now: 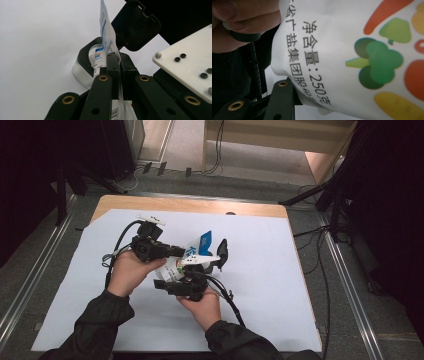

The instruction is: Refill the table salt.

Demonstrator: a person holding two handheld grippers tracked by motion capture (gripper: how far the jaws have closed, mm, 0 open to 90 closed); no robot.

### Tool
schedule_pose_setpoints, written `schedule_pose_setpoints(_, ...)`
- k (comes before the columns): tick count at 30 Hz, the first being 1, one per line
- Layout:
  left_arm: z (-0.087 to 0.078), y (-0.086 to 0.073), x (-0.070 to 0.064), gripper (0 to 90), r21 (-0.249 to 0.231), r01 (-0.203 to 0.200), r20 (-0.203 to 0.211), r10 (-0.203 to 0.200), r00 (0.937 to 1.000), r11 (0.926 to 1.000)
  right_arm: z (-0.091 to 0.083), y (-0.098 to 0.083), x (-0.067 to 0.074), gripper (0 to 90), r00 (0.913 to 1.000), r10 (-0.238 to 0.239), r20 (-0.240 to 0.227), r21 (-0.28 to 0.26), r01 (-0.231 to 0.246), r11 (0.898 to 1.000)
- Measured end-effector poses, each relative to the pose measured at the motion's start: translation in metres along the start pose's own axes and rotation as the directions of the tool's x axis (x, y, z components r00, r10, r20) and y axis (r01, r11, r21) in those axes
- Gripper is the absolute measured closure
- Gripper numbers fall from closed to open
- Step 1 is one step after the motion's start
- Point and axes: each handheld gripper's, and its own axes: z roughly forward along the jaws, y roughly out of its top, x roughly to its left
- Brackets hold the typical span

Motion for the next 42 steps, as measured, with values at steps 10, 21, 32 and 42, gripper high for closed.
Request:
schedule_pose_setpoints(10,0.0015,-0.0003,0.0005,89.2,-0.005,-0.013,-0.002,0.013,0.9999,0.9999,0.0000,0.0001,-0.0015,56.6,0.9999,0.010,-0.007,-0.006,-0.010,1.000)
schedule_pose_setpoints(21,0.0013,0.0003,-0.0016,89.1,-0.011,-0.015,0.001,0.015,0.9999,0.9998,-0.0007,0.0003,-0.0006,56.0,0.9997,0.016,-0.019,-0.009,-0.016,1.000)
schedule_pose_setpoints(32,0.0006,0.0012,-0.0021,89.0,-0.013,-0.026,0.001,0.026,0.9997,0.9996,-0.0020,0.0013,-0.0005,55.8,0.9997,0.013,-0.022,-0.013,-0.014,1.000)
schedule_pose_setpoints(42,0.0022,0.0013,-0.0021,89.1,-0.006,-0.028,-0.003,0.028,0.9996,0.9996,-0.0009,0.0006,-0.0004,55.1,0.9998,0.006,-0.020,-0.003,-0.006,1.000)
